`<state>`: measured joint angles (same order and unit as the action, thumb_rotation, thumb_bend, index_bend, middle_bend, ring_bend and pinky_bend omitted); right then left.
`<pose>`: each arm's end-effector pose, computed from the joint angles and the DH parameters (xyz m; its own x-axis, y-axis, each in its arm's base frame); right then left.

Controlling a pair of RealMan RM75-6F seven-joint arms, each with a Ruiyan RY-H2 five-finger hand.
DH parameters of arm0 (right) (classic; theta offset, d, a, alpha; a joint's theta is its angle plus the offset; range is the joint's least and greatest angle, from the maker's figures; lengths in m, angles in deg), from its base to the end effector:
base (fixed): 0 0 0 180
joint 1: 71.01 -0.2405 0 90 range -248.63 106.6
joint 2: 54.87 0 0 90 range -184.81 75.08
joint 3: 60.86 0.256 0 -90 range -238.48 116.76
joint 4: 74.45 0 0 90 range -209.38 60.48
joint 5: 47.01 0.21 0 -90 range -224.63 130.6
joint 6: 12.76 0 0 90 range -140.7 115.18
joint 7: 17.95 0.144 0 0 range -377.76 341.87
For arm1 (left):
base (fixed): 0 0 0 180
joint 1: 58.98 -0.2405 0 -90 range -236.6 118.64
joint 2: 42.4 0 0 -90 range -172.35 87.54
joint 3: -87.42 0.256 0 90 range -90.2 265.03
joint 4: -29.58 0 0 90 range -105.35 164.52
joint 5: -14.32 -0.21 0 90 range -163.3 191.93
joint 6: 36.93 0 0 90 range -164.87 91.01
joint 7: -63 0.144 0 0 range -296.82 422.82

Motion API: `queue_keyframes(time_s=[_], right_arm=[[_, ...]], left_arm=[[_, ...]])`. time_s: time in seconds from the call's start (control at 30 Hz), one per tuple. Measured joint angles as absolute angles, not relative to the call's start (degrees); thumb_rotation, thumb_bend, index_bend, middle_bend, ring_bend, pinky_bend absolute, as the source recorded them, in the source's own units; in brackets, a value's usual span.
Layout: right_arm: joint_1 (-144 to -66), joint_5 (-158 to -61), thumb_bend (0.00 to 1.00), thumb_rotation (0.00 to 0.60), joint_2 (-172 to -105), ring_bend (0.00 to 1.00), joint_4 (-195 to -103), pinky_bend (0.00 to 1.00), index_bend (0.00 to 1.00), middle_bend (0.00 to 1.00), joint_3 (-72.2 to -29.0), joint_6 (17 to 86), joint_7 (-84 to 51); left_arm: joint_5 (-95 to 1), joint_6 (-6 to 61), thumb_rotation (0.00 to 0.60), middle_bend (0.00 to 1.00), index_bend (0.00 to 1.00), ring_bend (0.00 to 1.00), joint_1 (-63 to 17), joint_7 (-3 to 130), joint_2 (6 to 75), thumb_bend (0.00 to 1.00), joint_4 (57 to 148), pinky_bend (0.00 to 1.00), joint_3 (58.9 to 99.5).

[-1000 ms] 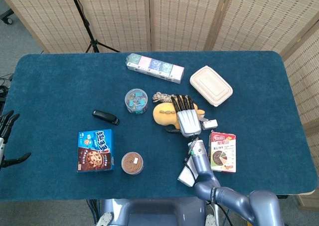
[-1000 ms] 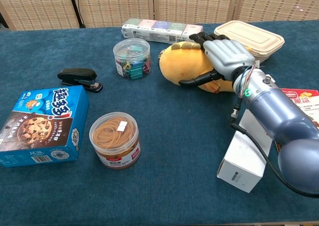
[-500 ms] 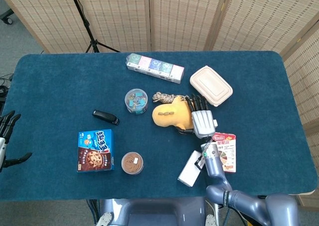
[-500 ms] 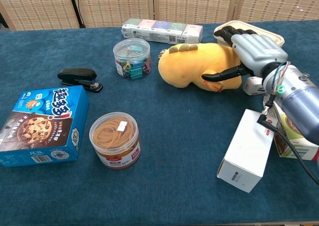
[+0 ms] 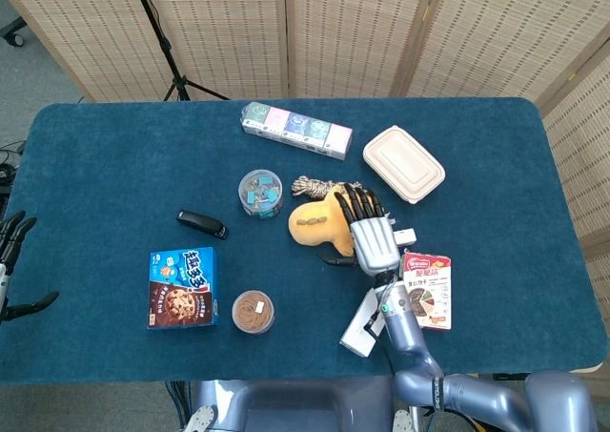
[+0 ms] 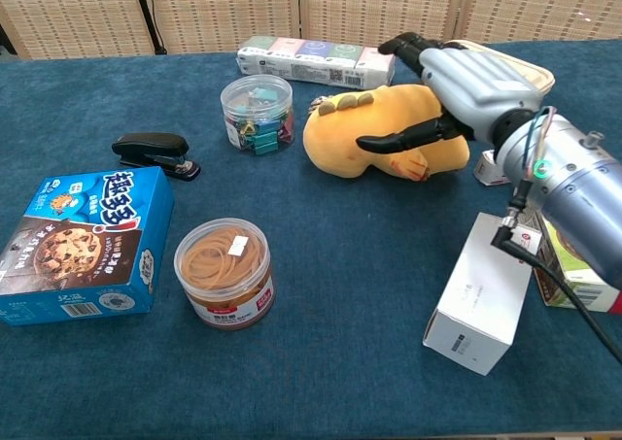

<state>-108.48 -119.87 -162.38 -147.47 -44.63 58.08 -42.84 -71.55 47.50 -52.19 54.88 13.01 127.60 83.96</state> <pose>-0.1188 -0.3309 -0.0506 0.3378 0.0210 0.9410 -0.8968 -0.2964 0.3286 -0.2944 0.1923 0.1976 0.3116 -0.0090 0.9502 0.9491 -0.0444 -0.3117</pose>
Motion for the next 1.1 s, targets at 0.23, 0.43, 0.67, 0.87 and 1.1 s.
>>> queue_keyframes(time_s=[0.23, 0.43, 0.67, 0.87, 1.1], right_arm=[[-111.49, -119.98, 0.00, 0.226, -167.69, 0.00, -142.74, 0.00, 0.00, 0.00, -44.54, 56.32, -43.99], [-113.93, -119.98, 0.00, 0.226, -172.56, 0.00, -132.95, 0.00, 0.00, 0.00, -44.09, 54.82, -43.41], [-114.62, -119.73, 0.00, 0.228, -175.57, 0.00, -124.18, 0.00, 0.00, 0.00, -43.85, 53.64, -39.08], [-112.86, -119.57, 0.00, 0.225, -174.02, 0.00, -124.30, 0.00, 0.00, 0.00, -44.02, 54.52, -38.32], [-110.15, -119.09, 0.00, 0.227, -170.49, 0.00, -127.73, 0.00, 0.00, 0.00, -44.45, 55.87, -38.85]], left_arm=[[-71.79, 47.60, 0.600, 0.00, 0.00, 0.00, -52.29, 53.72, 12.66, 0.00, 127.27, 0.00, 84.00], [-71.66, 47.47, 0.600, 0.00, 0.00, 0.00, -52.26, 52.89, 12.48, 0.00, 126.90, 0.00, 83.92], [-71.20, 47.00, 0.600, 0.00, 0.00, 0.00, -52.04, 52.68, 12.37, 0.00, 126.75, 0.00, 83.70], [-71.09, 46.82, 0.600, 0.00, 0.00, 0.00, -51.94, 53.48, 12.57, 0.00, 126.98, 0.00, 83.70], [-71.09, 46.82, 0.600, 0.00, 0.00, 0.00, -51.94, 54.71, 12.94, 0.00, 127.28, 0.00, 83.78]])
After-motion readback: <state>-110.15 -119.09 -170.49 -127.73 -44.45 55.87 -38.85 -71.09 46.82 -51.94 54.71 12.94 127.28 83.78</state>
